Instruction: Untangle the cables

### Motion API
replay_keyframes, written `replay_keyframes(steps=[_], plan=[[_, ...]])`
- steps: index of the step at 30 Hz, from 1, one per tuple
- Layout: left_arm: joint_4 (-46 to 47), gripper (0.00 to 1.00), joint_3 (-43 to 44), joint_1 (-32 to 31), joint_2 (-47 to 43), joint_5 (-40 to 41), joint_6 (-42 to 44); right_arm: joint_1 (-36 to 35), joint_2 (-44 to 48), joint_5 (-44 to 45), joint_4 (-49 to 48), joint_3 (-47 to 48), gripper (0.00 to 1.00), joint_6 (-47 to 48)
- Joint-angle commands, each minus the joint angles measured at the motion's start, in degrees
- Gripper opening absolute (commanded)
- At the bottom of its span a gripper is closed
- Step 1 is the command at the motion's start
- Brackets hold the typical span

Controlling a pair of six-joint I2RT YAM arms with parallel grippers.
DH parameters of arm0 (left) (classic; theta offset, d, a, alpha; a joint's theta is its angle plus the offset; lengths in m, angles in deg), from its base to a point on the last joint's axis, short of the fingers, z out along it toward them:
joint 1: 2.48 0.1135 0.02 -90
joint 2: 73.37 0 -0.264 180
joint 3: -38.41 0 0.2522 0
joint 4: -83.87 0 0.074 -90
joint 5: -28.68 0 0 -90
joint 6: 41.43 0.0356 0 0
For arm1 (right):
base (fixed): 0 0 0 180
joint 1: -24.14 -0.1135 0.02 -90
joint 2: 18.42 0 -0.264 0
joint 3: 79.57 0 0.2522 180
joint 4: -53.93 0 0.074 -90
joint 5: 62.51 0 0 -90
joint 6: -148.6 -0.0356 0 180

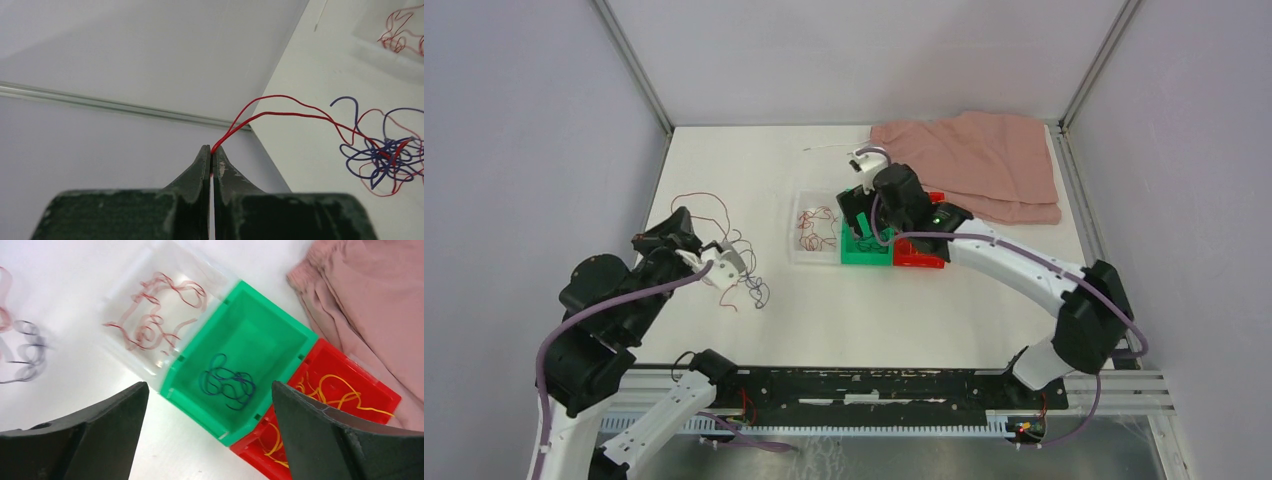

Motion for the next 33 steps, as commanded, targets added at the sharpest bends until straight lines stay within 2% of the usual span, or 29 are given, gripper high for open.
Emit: replay_keyframes(steps=[1,4,7,11,13,16,19,27,33], plan=[[1.2,0.03,2.4,0.1,-0.9,-10.2,-8.1,-0.4,11.6,-10.0,-14.6,-5.1,1.00,-8.8],[3.9,0.03,0.3,0.1,-3.5,-16.3,-7.9,-0.4,15.6,-17.3,-18.9,-8.1,1.00,-14.7],[6.3,0.03,-1.0,0.0,-4.8,-18.8,-8.2,-1.4,19.3,-25.2,-27.7,-11.9,1.00,-20.2],[7.5,0.07,0.0,0.1,-4.1,-21.1,-10.9,-6.5,22.0,-29.1,-32.4,-11.2,1.00,-19.8],[8.3,0.07,0.4,0.0,-4.0,-23.1,-12.3,-8.3,21.0,-34.5,-35.6,-9.5,0.97,-20.7],[9.3,0.08,0.6,0.1,-4.3,-26.4,-13.7,-9.0,16.8,-46.2,-42.5,-6.6,0.92,-27.4],[9.1,0.08,1.0,0.1,-4.0,-28.4,-13.8,-9.9,12.5,-52.8,-46.8,-3.7,0.87,-31.7],[9.1,0.09,1.4,0.1,-3.2,-30.1,-12.6,-13.4,7.0,-55.4,-46.9,1.5,0.82,-31.8],[9.5,0.09,2.5,0.1,-2.2,-30.8,-12.6,-14.8,3.1,-55.7,-47.7,4.9,0.74,-33.3]])
